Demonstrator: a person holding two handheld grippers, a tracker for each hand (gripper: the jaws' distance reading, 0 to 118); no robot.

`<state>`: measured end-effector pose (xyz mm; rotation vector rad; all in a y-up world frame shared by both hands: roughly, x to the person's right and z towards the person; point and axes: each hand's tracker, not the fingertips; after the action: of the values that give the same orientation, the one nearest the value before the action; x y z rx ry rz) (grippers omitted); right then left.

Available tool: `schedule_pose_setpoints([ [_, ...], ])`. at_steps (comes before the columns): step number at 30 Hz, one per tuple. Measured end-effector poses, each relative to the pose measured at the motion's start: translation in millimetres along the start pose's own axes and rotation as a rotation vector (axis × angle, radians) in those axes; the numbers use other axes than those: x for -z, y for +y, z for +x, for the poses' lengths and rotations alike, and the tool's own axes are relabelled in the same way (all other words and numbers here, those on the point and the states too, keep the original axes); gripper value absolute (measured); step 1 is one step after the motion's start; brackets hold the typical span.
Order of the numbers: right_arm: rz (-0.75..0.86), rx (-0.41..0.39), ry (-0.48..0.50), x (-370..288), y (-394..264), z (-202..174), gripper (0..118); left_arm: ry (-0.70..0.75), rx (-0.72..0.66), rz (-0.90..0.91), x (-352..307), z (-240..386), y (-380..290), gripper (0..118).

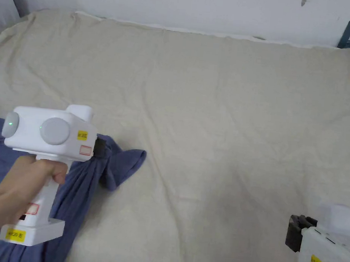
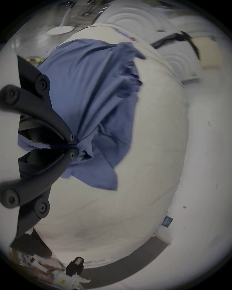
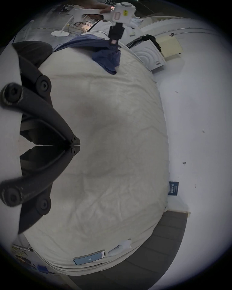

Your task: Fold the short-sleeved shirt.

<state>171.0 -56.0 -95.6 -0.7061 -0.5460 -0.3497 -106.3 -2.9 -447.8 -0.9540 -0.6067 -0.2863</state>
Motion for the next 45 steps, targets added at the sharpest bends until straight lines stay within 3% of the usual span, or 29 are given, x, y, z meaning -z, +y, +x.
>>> schedule_pose_setpoints([
  [5,0.037,0.048,-0.025,-13,-2,23,0,-0.122,0.117,0.023,15,94,38,2],
  [12,0.041,0.125,-0.081,-16,-7,69,0,-0.328,0.271,0.046,54,270,90,2],
  [21,0.056,0.246,-0.253,-22,-14,131,0,-0.735,0.319,-0.127,108,510,85,2],
  [23,0.054,0.257,-0.255,-24,-17,137,0,-0.769,0.315,-0.172,124,539,76,2],
  [26,0.050,0.272,-0.258,-27,-19,140,0,-0.708,0.353,-0.194,148,557,56,3],
  [27,0.046,0.282,-0.258,-27,-20,140,0,-0.678,0.363,-0.205,158,558,50,30],
  [28,0.044,0.289,-0.252,-27,-21,140,0,-0.643,0.377,-0.200,165,557,46,74],
  [29,0.037,0.287,-0.244,-26,-21,140,0,-0.604,0.392,-0.203,168,554,43,109],
  [30,0.033,0.284,-0.244,-26,-22,139,0,-0.564,0.399,-0.238,174,553,39,118],
  [33,0.028,0.271,-0.239,-27,-20,135,0,-0.619,0.388,-0.245,158,526,41,113],
  [38,0.047,0.247,-0.211,-34,-14,121,0,-0.571,0.398,-0.152,94,437,54,112],
  [39,0.049,0.241,-0.206,-37,-14,117,0,-0.571,0.385,-0.147,79,408,54,95],
  [40,0.051,0.236,-0.195,-40,-13,113,0,-0.596,0.365,-0.123,65,380,53,64],
  [41,0.054,0.235,-0.174,-42,-13,108,0,-0.593,0.367,-0.123,55,343,49,21],
  [42,0.055,0.237,-0.164,-45,-14,103,0,-0.537,0.353,-0.104,43,310,40,0],
  [45,0.055,0.235,-0.128,-49,-17,87,0,-0.327,0.365,-0.096,25,212,6,0],
])
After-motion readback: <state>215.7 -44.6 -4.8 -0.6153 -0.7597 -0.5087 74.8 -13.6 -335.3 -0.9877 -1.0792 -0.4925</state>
